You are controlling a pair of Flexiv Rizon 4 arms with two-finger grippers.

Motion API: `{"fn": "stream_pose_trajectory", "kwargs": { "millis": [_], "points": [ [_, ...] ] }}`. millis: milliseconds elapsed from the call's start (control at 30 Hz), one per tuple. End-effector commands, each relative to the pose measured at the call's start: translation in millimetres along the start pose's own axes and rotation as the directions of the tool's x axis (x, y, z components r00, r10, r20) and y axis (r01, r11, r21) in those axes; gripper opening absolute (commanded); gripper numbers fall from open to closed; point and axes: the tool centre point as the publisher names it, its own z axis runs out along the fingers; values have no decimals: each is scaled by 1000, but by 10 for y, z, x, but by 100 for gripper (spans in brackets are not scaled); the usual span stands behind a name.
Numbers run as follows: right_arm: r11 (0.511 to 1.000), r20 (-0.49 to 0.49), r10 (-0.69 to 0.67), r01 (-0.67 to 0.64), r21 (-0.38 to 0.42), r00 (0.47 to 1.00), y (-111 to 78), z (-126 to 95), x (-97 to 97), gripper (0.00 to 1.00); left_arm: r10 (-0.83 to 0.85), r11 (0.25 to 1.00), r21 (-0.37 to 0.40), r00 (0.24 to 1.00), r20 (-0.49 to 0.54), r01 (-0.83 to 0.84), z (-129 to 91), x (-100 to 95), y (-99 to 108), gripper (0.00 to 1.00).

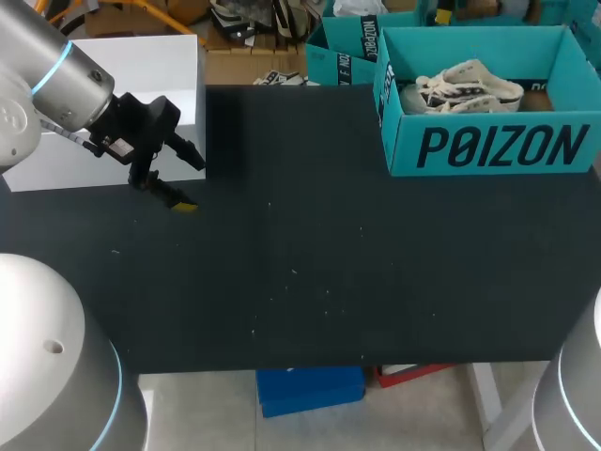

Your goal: Take the shoe out of the shoebox, open the shoe tongue, remove and reinsert the insole, then place the shoe into the shoebox

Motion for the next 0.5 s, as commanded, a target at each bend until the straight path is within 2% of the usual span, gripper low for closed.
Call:
{"fn": "stream_pose_trajectory", "kwargs": {
  "millis": [33,200,400,467,500],
  "points": [
    [975,511,31,87,-206,859,-140,57,740,40,1,1000,0,1000,6,-1,10,14,7,100],
    [943,534,76,113,-313,842,-226,150,1133,42,1,1000,0,1000,6,-1,10,14,7,100],
    [910,564,99,155,-385,820,-260,289,1419,45,1,1000,0,1000,6,-1,10,14,7,100],
    [893,572,115,167,-417,812,-247,340,1490,49,1,1000,0,1000,6,-1,10,14,7,100],
    [890,569,114,171,-422,814,-243,367,1515,60,1,1000,0,1000,6,-1,10,14,7,100]
  ]
}}
